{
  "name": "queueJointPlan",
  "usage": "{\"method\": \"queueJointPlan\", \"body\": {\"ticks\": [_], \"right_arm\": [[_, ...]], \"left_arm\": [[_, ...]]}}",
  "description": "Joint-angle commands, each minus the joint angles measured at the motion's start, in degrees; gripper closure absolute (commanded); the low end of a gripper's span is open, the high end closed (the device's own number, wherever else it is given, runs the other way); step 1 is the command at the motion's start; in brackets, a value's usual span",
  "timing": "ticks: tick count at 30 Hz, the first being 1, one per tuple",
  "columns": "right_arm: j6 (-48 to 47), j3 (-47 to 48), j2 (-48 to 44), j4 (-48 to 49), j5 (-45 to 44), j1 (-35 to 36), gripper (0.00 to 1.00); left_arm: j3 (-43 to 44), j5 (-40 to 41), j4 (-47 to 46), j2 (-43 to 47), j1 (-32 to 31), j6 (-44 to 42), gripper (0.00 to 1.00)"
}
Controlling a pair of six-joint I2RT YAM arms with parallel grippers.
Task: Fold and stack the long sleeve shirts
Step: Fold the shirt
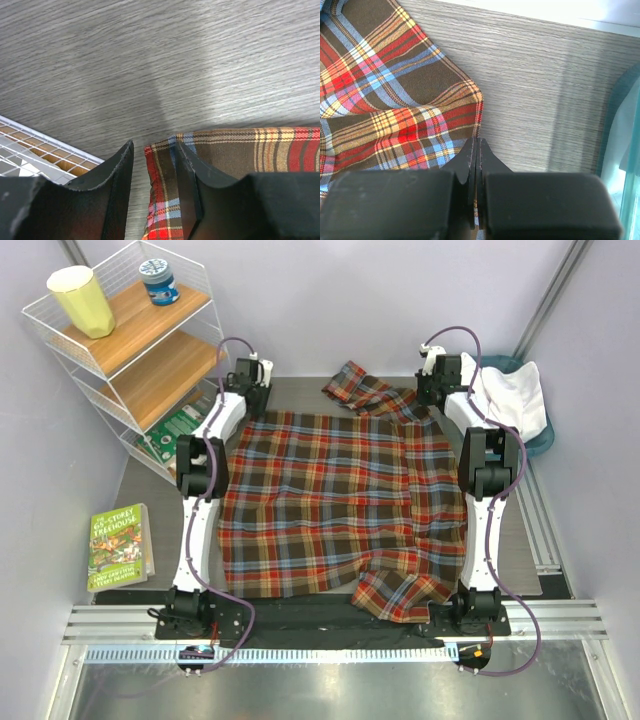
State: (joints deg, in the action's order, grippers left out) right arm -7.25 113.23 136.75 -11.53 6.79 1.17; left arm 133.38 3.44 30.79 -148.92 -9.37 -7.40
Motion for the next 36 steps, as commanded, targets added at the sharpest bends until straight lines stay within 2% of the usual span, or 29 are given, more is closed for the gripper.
{"method": "queueJointPlan", "body": {"ticks": [1,3,7,13,20,28,36], "right_arm": [[-0.5,0.1,-3.1,2.8,0.5,0.2,0.99],[-0.5,0.1,-3.2,2.8,0.5,0.1,0.99],[-0.6,0.1,-3.2,2.9,0.7,0.2,0.99],[-1.0,0.3,-5.1,2.8,1.2,0.1,0.99],[-0.7,-3.2,-11.1,2.8,3.1,-0.5,0.99],[-1.7,-10.3,-17.7,2.5,4.6,-2.7,0.99],[-2.0,-18.8,-25.6,0.9,7.2,-4.5,0.99]], "left_arm": [[1.3,1.4,3.0,-0.9,1.4,1.5,0.61],[1.6,-0.4,3.4,-1.3,1.7,2.3,0.64],[2.1,-2.6,3.2,-1.0,2.1,2.7,0.84],[0.4,-5.9,0.5,3.3,2.2,1.4,1.0],[-15.3,-9.2,-10.7,15.1,2.2,-2.9,1.0],[-23.5,-11.5,-13.0,23.1,2.2,-7.4,1.0],[-38.3,-14.2,-17.2,34.7,2.7,-13.9,1.0]]}}
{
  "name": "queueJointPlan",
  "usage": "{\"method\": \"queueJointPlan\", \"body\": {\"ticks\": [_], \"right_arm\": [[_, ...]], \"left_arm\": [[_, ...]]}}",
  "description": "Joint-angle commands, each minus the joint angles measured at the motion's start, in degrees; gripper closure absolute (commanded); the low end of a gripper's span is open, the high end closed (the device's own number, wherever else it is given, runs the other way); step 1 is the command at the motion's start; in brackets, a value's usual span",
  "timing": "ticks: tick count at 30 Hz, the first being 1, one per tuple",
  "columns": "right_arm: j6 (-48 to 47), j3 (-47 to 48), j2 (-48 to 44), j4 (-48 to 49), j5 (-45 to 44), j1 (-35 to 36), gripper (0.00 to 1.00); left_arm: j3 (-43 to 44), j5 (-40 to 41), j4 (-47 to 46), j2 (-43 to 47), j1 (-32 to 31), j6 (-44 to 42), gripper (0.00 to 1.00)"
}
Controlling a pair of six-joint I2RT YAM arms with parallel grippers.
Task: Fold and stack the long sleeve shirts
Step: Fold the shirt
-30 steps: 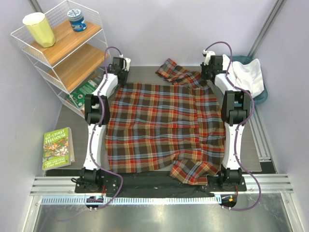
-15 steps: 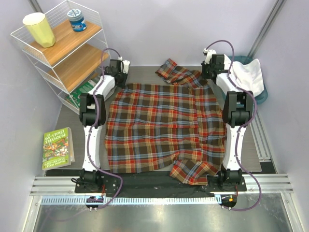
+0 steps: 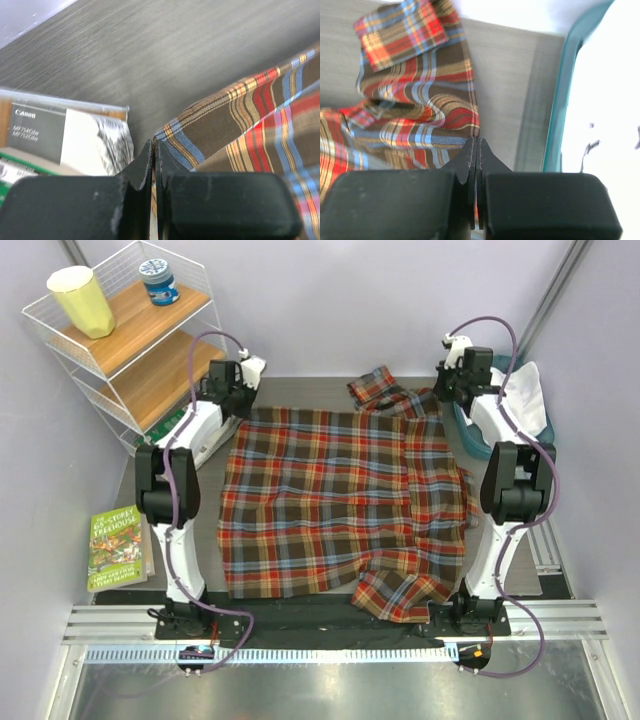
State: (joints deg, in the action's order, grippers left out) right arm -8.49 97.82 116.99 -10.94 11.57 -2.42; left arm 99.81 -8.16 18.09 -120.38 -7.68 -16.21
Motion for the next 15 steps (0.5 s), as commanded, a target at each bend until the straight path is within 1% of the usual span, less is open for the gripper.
{"method": "queueJointPlan", "body": {"ticks": [1,8,15], "right_arm": [[-0.9,-4.5,-8.0,-0.1,3.4,-1.1,0.99],[-3.5,-14.7,-18.1,-1.4,7.1,-1.9,0.99],[-6.9,-19.6,-26.0,-5.1,7.9,-1.8,0.99]], "left_arm": [[-6.0,-4.0,-4.7,8.1,1.3,-6.3,1.0],[-15.2,-7.9,-3.4,16.0,3.1,-10.9,1.0],[-21.6,-9.6,-2.2,23.0,3.5,-13.9,1.0]]}}
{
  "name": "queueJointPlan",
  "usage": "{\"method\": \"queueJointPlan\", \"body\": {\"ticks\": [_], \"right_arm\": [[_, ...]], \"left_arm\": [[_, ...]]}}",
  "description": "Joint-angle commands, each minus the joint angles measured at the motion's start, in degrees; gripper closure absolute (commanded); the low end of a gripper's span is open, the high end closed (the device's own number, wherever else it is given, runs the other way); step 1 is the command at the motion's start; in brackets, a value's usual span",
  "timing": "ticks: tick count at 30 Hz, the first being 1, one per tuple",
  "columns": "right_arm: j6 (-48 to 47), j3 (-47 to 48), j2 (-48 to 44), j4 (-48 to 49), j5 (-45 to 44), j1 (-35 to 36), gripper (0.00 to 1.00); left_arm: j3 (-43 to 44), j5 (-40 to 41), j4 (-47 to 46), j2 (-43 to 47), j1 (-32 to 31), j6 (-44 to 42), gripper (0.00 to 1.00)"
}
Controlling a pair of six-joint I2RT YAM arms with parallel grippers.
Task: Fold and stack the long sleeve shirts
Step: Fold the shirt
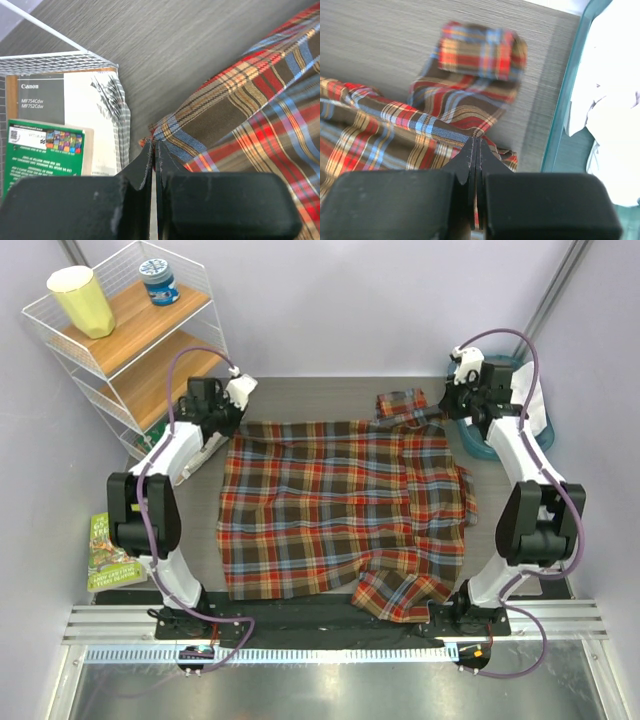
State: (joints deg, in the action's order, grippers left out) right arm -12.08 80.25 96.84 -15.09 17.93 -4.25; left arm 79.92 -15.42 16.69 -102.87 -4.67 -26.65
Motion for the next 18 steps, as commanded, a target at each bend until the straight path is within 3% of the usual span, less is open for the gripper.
{"method": "queueJointPlan", "body": {"ticks": [1,18], "right_arm": [[-3.7,-2.6,-6.7,-1.3,1.6,-0.1,0.99],[-12.6,-18.5,-23.1,-7.7,0.3,-0.1,0.99]], "left_arm": [[-2.3,-2.9,-0.1,6.2,0.4,-4.0,1.0],[-16.8,-5.1,11.0,18.1,0.4,-15.6,1.0]]}}
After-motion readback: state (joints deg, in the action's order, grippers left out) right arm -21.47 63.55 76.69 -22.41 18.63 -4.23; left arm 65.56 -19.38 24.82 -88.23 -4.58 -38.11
